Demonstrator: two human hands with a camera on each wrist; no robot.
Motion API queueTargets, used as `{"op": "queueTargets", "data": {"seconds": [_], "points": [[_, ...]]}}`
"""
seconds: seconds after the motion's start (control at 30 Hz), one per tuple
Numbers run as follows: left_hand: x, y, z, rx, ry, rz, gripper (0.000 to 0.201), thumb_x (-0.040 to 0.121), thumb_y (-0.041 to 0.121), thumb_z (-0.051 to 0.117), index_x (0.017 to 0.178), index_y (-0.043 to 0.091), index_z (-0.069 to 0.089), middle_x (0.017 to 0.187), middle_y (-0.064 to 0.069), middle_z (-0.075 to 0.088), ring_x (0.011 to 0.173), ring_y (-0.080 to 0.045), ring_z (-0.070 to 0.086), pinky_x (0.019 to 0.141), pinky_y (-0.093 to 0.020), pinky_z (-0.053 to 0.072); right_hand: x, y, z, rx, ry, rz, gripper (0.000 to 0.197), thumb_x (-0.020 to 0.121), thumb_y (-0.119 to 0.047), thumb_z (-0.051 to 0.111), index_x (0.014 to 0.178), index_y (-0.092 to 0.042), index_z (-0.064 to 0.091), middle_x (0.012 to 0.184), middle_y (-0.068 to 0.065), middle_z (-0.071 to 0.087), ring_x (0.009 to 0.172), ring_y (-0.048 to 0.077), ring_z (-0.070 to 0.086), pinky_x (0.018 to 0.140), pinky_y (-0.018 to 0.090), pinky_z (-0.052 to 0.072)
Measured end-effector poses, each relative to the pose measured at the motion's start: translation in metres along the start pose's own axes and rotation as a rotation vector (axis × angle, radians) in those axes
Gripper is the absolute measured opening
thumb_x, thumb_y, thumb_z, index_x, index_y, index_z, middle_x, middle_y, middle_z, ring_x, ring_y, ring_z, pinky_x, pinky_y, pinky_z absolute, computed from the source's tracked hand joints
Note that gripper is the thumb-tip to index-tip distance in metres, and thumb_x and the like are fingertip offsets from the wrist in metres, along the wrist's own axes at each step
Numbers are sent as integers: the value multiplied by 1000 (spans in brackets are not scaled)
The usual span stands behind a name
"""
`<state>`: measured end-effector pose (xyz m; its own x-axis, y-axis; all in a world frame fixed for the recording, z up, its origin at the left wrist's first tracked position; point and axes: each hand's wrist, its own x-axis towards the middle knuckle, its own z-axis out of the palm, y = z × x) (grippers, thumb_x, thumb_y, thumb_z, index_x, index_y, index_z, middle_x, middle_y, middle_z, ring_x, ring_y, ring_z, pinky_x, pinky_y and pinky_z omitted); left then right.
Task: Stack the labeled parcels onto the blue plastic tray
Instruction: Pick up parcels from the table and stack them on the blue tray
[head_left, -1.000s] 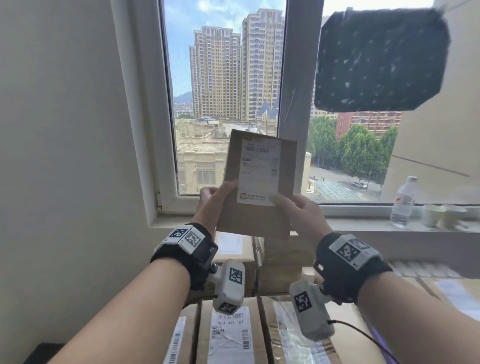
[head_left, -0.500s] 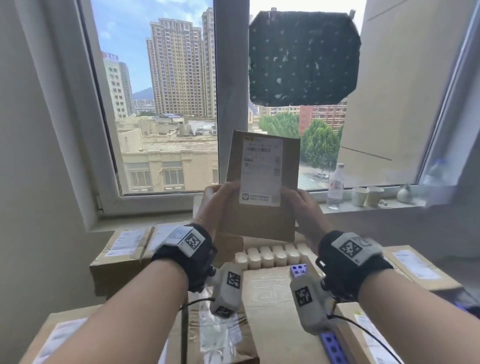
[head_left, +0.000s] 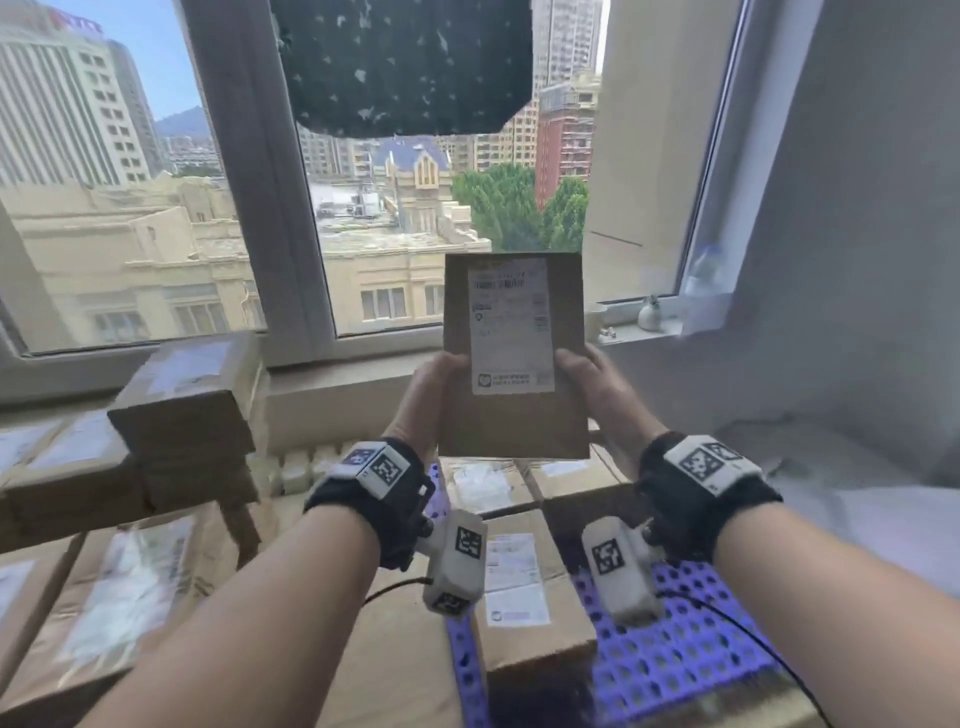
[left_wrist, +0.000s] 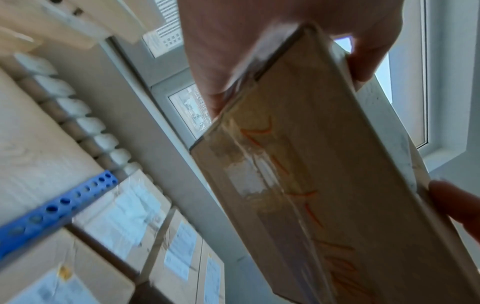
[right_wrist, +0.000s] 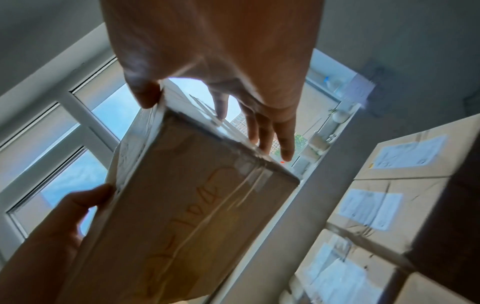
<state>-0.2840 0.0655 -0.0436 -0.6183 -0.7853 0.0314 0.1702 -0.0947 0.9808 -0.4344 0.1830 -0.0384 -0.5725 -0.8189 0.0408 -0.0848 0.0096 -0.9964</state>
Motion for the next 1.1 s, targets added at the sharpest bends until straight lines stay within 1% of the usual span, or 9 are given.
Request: {"op": "queueTargets", "data": {"seconds": [0.13, 0.27, 0.37, 0.47, 0.6, 0.77, 0.87, 0.97, 1.1], "points": [[-1, -38, 58, -27, 1, -97, 31, 86, 34, 48, 93, 11, 68, 80, -10, 71, 69, -23, 67, 66, -35, 57, 2, 29, -61, 39, 12, 53, 58, 87, -51, 64, 136, -37, 37, 121, -5, 65, 102, 14, 68, 78, 33, 55], [3, -76, 98, 7, 55, -223, 45, 62, 39, 57, 96, 11, 66, 94, -15, 63, 84, -28, 58, 85, -43, 45, 3, 63, -106, 40, 82, 97, 85, 69, -59, 71, 143, -35, 39, 128, -8, 61, 106, 11, 64, 84, 35, 54], [11, -102, 115, 50, 61, -275, 55, 56, 43, 58, 103, 15, 65, 103, -12, 65, 93, -27, 59, 89, -41, 44, 6, 88, -130, 66, 114, 147, 72, 79, -48, 72, 142, -32, 41, 123, -7, 61, 101, 6, 63, 72, 26, 50], [18, -121, 125, 84, 59, -290, 37, 65, 45, 56, 92, 22, 66, 104, -6, 65, 97, -23, 58, 92, -39, 43, 10, 110, -147, 63, 123, 193, 59, 87, -39, 67, 140, -31, 43, 110, -12, 63, 95, 5, 64, 68, 25, 49], [40, -151, 130, 126, 49, -300, 24, 94, 38, 53, 98, 16, 63, 104, -5, 66, 97, -23, 61, 85, -36, 48, 19, 136, -165, 57, 86, 264, 40, 91, -33, 63, 128, -33, 47, 104, -9, 64, 87, 5, 64, 63, 23, 48], [60, -179, 127, 193, 95, -328, 37, 93, 38, 59, 116, 9, 62, 114, -9, 67, 104, -27, 64, 76, -34, 53, 34, 170, -174, 8, 33, 365, 57, 82, -43, 69, 133, -31, 49, 117, -2, 66, 99, 14, 65, 72, 31, 52], [63, -189, 118, 234, 108, -341, 27, 92, 34, 61, 107, 11, 64, 108, -9, 70, 97, -25, 66, 70, -31, 52, 38, 189, -176, 17, -14, 472, 50, 89, -37, 65, 134, -26, 49, 117, 3, 67, 95, 19, 66, 72, 32, 53], [65, -197, 103, 346, 129, -331, 17, 92, 34, 63, 91, 17, 66, 100, -9, 72, 91, -24, 67, 77, -35, 53, 40, 205, -176, 1, -55, 569, 49, 89, -36, 64, 134, -23, 50, 116, 5, 66, 91, 21, 64, 66, 28, 51], [61, -204, 89, 402, 172, -331, 26, 89, 37, 66, 98, 13, 69, 98, -7, 72, 83, -17, 64, 67, -30, 52, 41, 215, -175, -20, -118, 628, 47, 86, -35, 67, 128, -19, 55, 110, 4, 67, 92, 20, 63, 69, 31, 51]]}}
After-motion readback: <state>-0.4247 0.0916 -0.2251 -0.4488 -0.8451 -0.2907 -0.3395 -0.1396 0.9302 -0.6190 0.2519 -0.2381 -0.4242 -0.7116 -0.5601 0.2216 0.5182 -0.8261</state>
